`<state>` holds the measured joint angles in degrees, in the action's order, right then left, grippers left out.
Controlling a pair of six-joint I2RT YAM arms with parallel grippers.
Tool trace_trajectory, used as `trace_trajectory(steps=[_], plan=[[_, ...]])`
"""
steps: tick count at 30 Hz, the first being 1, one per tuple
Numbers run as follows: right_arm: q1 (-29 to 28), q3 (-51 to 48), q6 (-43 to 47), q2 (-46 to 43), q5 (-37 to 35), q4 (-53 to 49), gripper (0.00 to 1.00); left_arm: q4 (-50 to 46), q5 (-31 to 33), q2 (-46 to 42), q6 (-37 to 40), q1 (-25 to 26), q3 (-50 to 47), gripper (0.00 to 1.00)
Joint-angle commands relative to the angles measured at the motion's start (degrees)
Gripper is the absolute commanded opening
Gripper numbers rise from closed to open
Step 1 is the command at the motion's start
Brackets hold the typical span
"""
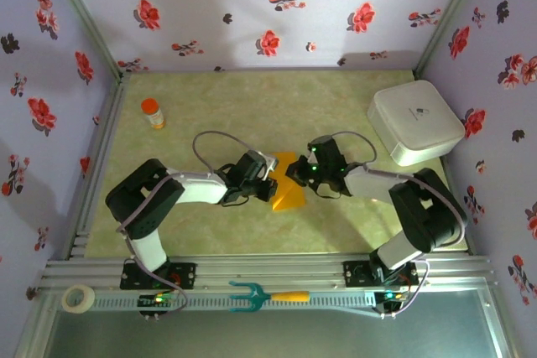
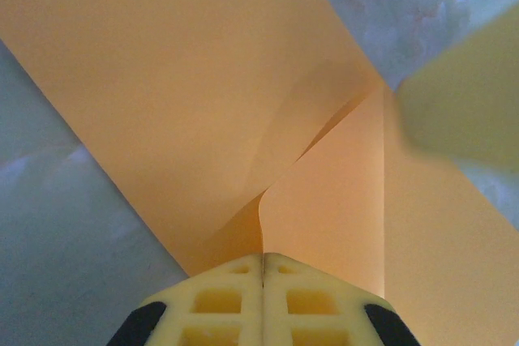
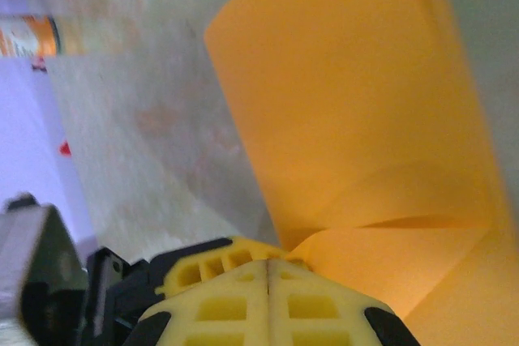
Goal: Fold a paper plane with a square sheet of paper (pick it up from the middle)
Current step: Fold the triangle a second time at the center of the table.
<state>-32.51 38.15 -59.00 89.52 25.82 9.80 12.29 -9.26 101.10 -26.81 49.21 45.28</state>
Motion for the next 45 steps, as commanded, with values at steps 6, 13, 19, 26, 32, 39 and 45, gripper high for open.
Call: trace_trajectory(steps=[6,13,19,26,32,39,45], plan=[[-0.8,-0.4,0.5,4.1,1.1,-1.7,0.03,-3.5,-0.4,1.8,1.0,-0.4,0.3,0.0],[-0.1,-4.9,0.7,7.0,-1.0,-0.2,0.02,-3.7,-0.4,1.8,1.0,-0.4,0.5,0.0],[0.3,-6.2,-0.3,7.0,-1.9,0.9,0.02,-3.8,-0.3,0.8,0.8,-0.6,1.0,0.03],[0.4,-5.3,-0.1,5.8,-3.4,-2.1,0.01,-7.1,1.5,-5.2,-1.2,-1.3,3.0,0.28],[0.4,-4.5,-0.9,5.6,-4.3,-2.7,0.01,-11.7,3.2,-12.4,-3.5,-1.5,3.8,0.36],[0.4,-4.4,-1.4,4.9,-4.7,-3.1,0.01,-13.4,-11.2,-11.1,-8.1,-1.5,4.8,0.15],[0.4,-4.3,-1.4,5.0,-4.6,-3.1,0.01,-11.5,-19.8,-5.7,-12.6,-1.4,5.2,0.11]])
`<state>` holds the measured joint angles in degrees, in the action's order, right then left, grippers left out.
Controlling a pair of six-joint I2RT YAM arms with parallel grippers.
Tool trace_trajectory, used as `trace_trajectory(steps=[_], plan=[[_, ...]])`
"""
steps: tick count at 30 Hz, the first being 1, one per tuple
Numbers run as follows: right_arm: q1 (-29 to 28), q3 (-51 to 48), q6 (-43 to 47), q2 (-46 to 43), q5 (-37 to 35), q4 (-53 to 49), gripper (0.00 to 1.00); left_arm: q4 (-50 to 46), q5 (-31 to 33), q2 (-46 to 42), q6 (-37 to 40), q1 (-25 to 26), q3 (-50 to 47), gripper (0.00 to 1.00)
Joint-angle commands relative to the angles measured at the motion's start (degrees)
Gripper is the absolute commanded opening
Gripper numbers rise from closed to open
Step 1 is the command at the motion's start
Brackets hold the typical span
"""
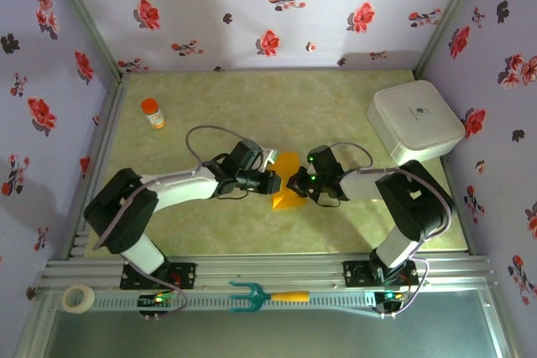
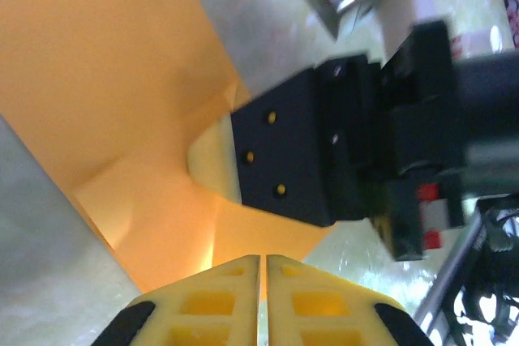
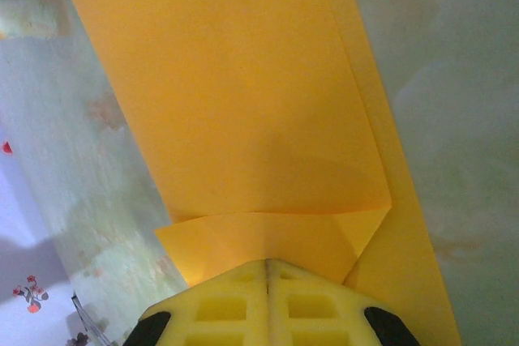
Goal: Fold a paper plane with a square sheet of paper (pick it up from the middle)
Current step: Fold the triangle a second time at the center of the table.
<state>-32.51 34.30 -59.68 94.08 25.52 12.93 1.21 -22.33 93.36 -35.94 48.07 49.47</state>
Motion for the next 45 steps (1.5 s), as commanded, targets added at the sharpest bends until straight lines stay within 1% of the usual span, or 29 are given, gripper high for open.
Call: trace_trajectory(steps=[1,5,11,17,20,21,36,45], plan=[[0.4,-0.5,-0.7,0.4,-4.3,-6.3,0.01,-0.3,-7.4,2.5,-3.7,-0.3,1.3,0.12],[0.4,-0.3,-0.7,0.5,-4.3,-6.4,0.01,-1.5,-8.1,4.8,-3.6,-0.1,3.1,0.13],[0.4,-0.4,-0.8,0.6,-4.4,-6.3,0.01,-5.8,-8.4,8.3,-2.7,0.4,6.7,0.13],[0.4,-0.2,-0.7,0.8,-4.3,-6.4,0.01,-8.4,-8.4,11.2,-1.6,0.8,9.2,0.08],[0.4,-0.3,-0.7,0.8,-4.3,-6.4,0.01,-8.5,-8.4,11.7,-1.6,0.8,9.5,0.0],[0.4,-0.3,-0.6,0.8,-4.3,-6.4,0.01,-8.6,-8.4,11.8,-1.5,0.8,9.4,0.0],[0.4,-0.4,-0.5,0.8,-4.5,-6.6,0.01,-9.0,-7.6,13.5,-1.3,0.8,8.8,0.0],[0.4,-0.3,0.0,0.7,-5.0,-7.5,0.01,-9.1,-6.3,12.5,-0.7,0.8,6.3,0.0]])
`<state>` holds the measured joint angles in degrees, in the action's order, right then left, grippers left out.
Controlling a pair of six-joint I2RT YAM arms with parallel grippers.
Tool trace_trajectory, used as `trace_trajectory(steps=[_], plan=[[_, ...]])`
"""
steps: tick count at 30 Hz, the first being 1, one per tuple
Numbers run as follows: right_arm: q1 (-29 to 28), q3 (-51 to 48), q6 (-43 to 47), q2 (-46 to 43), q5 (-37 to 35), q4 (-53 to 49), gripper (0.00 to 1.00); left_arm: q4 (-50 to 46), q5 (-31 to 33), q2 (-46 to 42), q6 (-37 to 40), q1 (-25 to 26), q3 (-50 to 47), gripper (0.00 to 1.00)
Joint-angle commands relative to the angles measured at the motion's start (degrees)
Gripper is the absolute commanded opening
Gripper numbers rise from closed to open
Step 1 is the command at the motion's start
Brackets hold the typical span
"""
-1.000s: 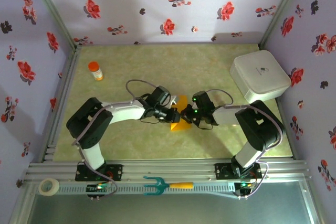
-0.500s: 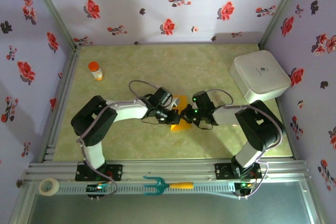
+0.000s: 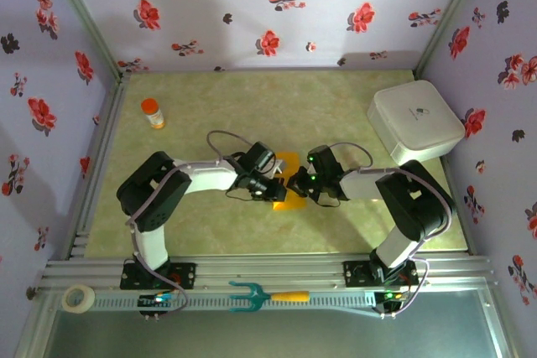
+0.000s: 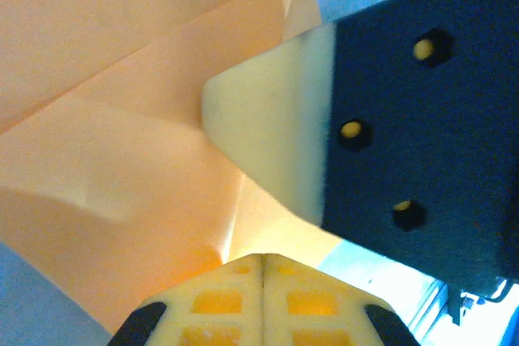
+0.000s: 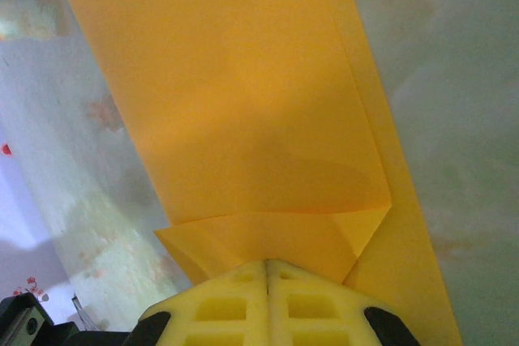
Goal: Fold a paper plane with a square sheet of paper (pick it up from the middle)
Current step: Fold the triangle a second time at the center of the table.
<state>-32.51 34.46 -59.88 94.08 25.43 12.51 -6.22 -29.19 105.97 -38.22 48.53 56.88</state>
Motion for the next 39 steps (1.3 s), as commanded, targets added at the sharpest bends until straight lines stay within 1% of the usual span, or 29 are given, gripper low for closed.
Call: trace_trajectory(steps=[1,6,14,26,29,33,36,39], plan=[[0.4,-0.5,0.3,0.7,-4.9,-7.1,0.01,-1.7,0.9,-0.2,1.6,0.3,-1.4,0.0],[0.4,-0.3,0.5,1.2,-5.0,-7.3,0.01,-2.2,2.1,-1.2,2.0,0.3,-2.6,0.0],[0.5,-0.1,0.7,1.5,-5.0,-7.8,0.01,-1.8,2.3,-3.0,1.7,0.3,-5.9,0.0],[0.5,0.2,1.1,1.7,-5.1,-8.3,0.0,-3.7,5.1,-9.2,1.9,0.3,-11.6,0.0],[0.5,0.1,1.0,1.8,-4.8,-7.9,0.01,-2.8,5.1,-12.0,1.6,0.3,-11.4,0.0],[0.5,0.0,0.9,1.7,-4.8,-7.7,0.0,0.9,5.5,-15.0,0.3,0.1,-10.6,0.0],[0.5,0.0,0.9,1.7,-4.9,-7.6,0.01,3.1,5.5,-13.9,-0.6,-0.5,-8.8,0.0],[0.5,0.0,0.7,1.8,-4.7,-7.3,0.01,2.4,4.0,-9.8,-0.3,-1.2,-4.9,0.0]])
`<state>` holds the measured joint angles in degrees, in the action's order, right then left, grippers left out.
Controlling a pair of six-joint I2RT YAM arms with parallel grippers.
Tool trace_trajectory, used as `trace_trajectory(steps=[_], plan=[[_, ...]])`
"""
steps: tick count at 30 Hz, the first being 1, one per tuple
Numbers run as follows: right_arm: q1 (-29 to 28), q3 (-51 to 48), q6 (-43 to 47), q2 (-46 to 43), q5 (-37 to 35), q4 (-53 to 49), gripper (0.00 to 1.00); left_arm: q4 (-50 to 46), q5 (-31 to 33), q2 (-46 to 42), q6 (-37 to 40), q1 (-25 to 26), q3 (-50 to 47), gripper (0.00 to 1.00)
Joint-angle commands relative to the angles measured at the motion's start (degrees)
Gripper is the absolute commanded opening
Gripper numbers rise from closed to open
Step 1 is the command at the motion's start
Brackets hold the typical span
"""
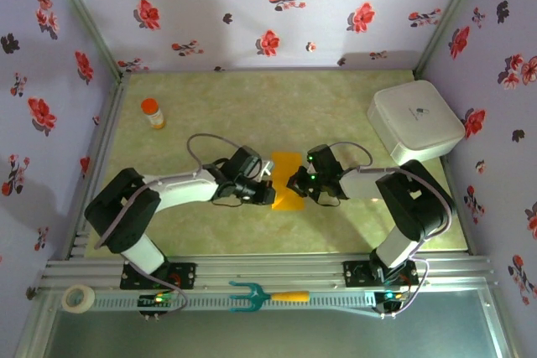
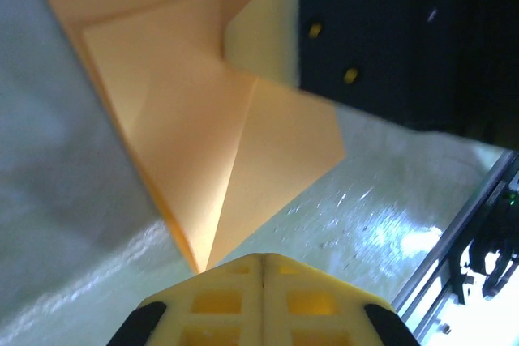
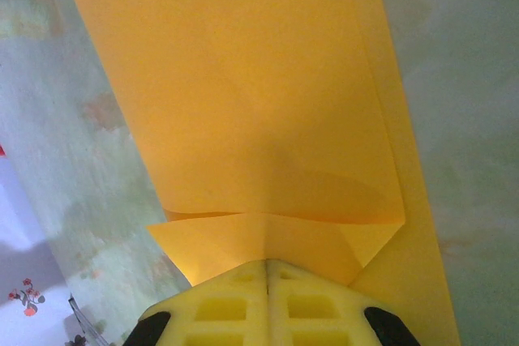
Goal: Fold a paper plane with a square sheet of paper (pick it up from the middle)
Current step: Fold the triangle a second time at the center of the table.
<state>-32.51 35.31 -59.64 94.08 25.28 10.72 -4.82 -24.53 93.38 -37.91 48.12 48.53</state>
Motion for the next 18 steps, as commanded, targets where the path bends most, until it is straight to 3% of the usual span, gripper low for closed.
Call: trace_trajectory(steps=[1,9,18], plan=[[0.5,-0.9,0.5,1.9,-4.4,-5.4,0.01,0.5,-1.0,4.3,-0.3,-0.8,4.8,0.0],[0.5,-1.0,0.4,1.6,-4.0,-4.7,0.01,-0.7,-0.9,11.6,0.2,-0.8,8.2,0.0],[0.6,0.0,1.4,-1.4,-3.0,-4.1,0.03,0.2,1.0,13.2,-0.4,-0.7,2.2,0.0]])
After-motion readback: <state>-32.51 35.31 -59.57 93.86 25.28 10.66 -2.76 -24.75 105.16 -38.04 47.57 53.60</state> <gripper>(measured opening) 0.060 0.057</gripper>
